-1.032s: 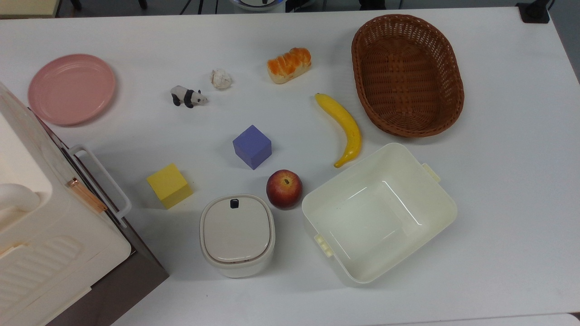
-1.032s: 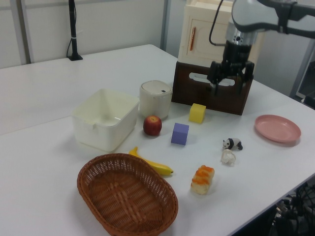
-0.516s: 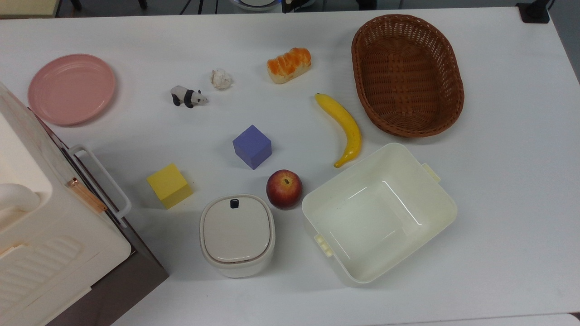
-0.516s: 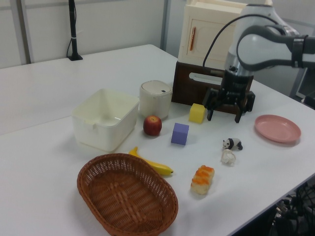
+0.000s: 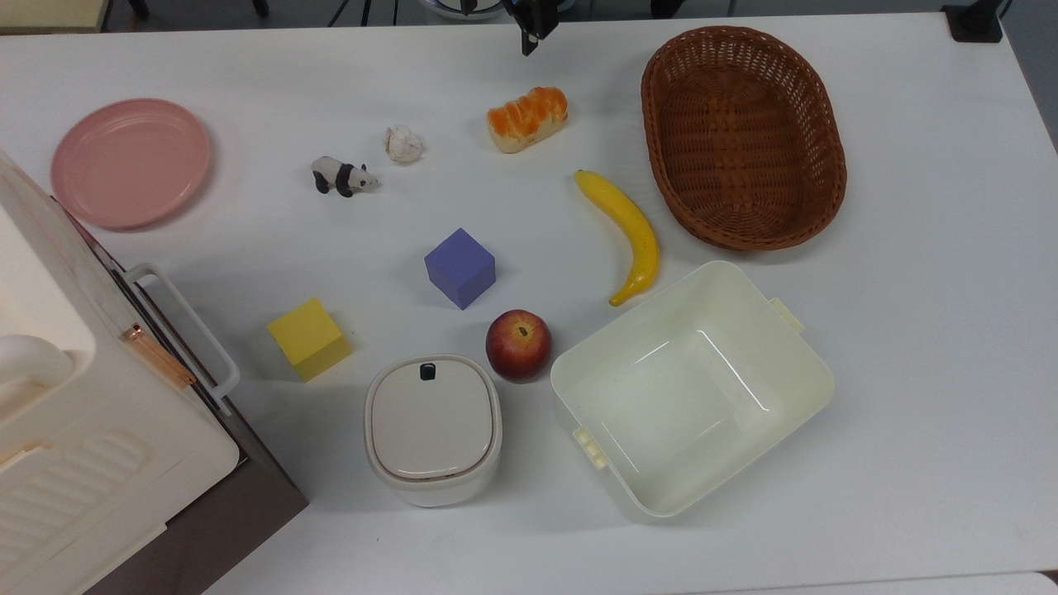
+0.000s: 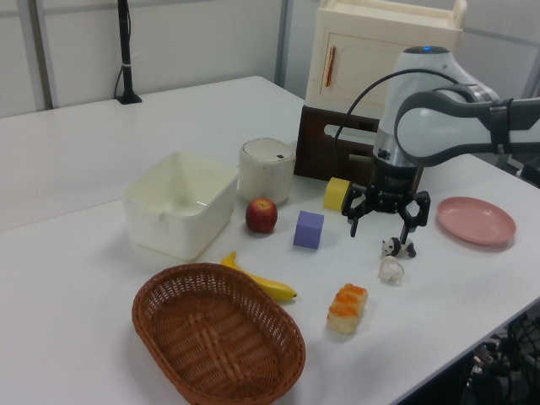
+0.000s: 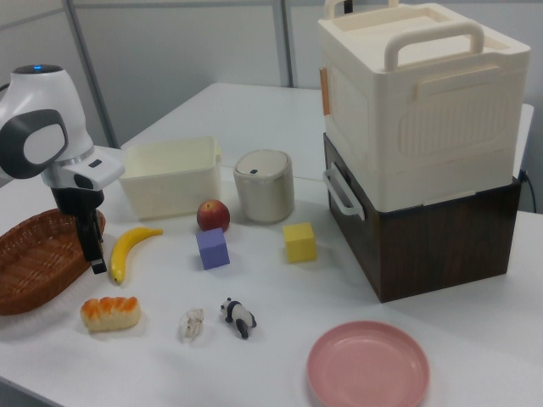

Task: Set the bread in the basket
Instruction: 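Lower the open gripper over the bread roll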

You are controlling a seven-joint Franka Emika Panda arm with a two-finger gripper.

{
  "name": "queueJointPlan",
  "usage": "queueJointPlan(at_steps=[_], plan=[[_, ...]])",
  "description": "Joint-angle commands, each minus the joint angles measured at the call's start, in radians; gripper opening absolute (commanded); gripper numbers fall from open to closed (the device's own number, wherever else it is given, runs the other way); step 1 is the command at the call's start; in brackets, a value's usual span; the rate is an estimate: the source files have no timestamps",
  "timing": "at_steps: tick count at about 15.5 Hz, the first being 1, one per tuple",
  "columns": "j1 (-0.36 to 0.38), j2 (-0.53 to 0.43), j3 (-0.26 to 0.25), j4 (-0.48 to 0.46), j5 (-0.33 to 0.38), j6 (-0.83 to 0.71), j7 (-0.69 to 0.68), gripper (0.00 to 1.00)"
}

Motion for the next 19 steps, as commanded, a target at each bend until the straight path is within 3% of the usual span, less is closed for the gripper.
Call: queueJointPlan(at_steps=[1,7,19], plan=[[0.056,0.057,-0.009,-0.026,-0.017,0.074,0.031,1.0],[0.074,0.077,-0.009,-0.075,-0.018,0.134,0.031,1.0],[0.08,0.235,-0.009,-0.077,-0.046,0.22,0.031,1.0]])
